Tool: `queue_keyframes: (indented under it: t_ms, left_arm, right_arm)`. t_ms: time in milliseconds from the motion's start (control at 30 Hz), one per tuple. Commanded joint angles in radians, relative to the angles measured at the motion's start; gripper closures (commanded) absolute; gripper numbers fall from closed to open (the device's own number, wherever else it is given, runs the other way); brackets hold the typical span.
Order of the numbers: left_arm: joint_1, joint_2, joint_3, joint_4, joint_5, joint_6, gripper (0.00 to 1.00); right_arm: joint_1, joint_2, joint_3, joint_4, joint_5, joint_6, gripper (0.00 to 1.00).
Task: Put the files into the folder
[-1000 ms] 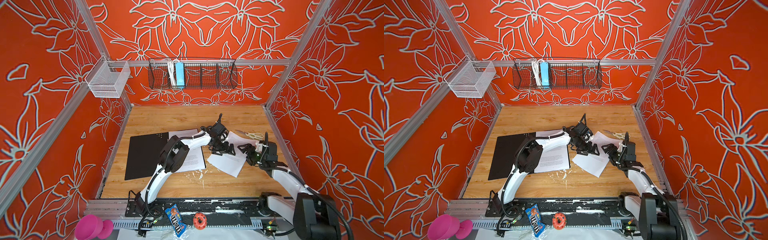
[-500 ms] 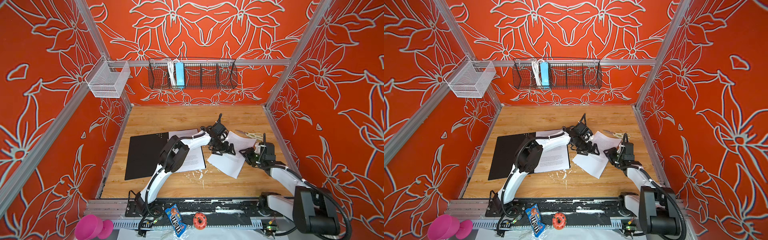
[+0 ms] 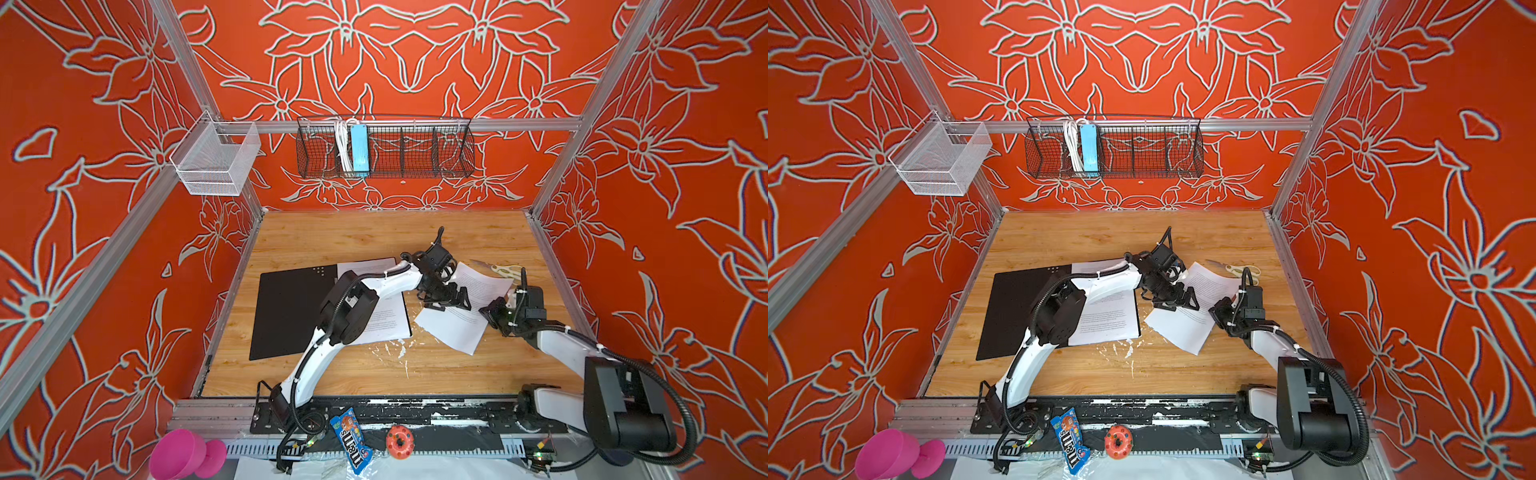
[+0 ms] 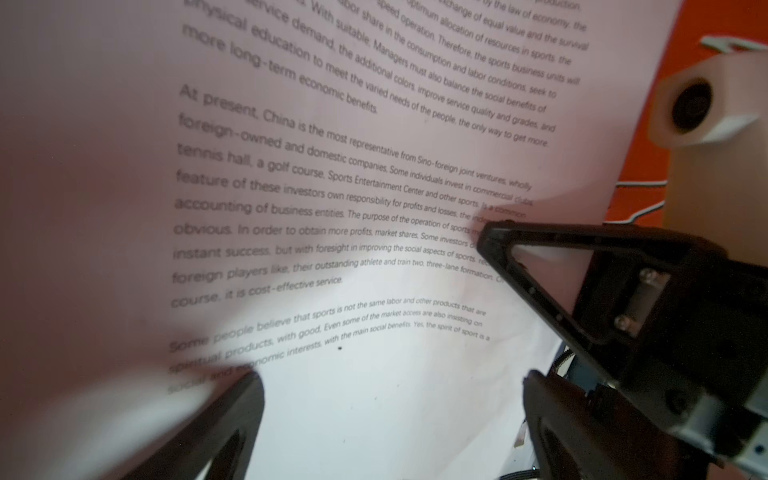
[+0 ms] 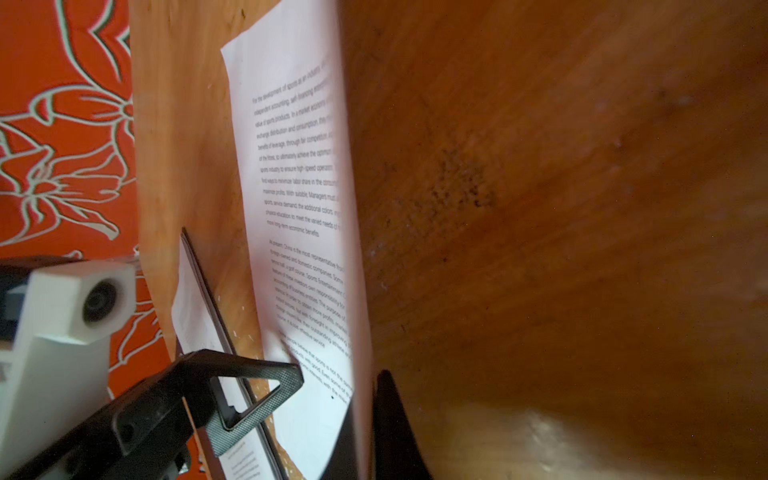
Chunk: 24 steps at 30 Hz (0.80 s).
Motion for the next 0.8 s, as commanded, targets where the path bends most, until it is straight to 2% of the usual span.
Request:
queue_keyframes:
  t_ms: [0, 67, 167, 300, 433, 567, 767]
  left_arm:
    - [0.03, 0.063, -0.002, -0.042, 0.06, -0.022, 0.02]
    - [0.051, 0.056, 0.053, -0.043, 0.117, -0.05, 0.02]
    - [0.066, -0.006, 0.103, -0.018, 0.134, -0.072, 0.02]
    - [0.071, -0.188, 0.035, 0.086, 0.102, -0.111, 0.02]
    - [0.071, -0.44, -0.144, 0.164, -0.031, -0.085, 0.02]
    - [0.071, -0.676, -0.324, 0.135, -0.207, 0.007, 0.02]
    - [0.075, -1.004, -0.614, 0.104, -0.477, 0.101, 0.02]
  right_arm:
    - [0.008, -0.022, 0.014, -0.024, 0.023, -0.003, 1.0]
    - [0.014, -0.027, 0.037, -0.067, 0.031, -0.022, 1.0]
    - [0.014, -0.04, 0.069, -0.126, 0.031, -0.048, 1.0]
    - [0.013, -0.073, 0.119, -0.208, 0.039, -0.096, 1.0]
    - [0.018, -0.104, 0.156, -0.233, 0.04, -0.133, 1.0]
    - [0.047, -0.109, 0.233, -0.278, 0.064, -0.173, 1.0]
    - [0.183, -0.059, 0.438, -0.373, 0.161, -0.241, 1.0]
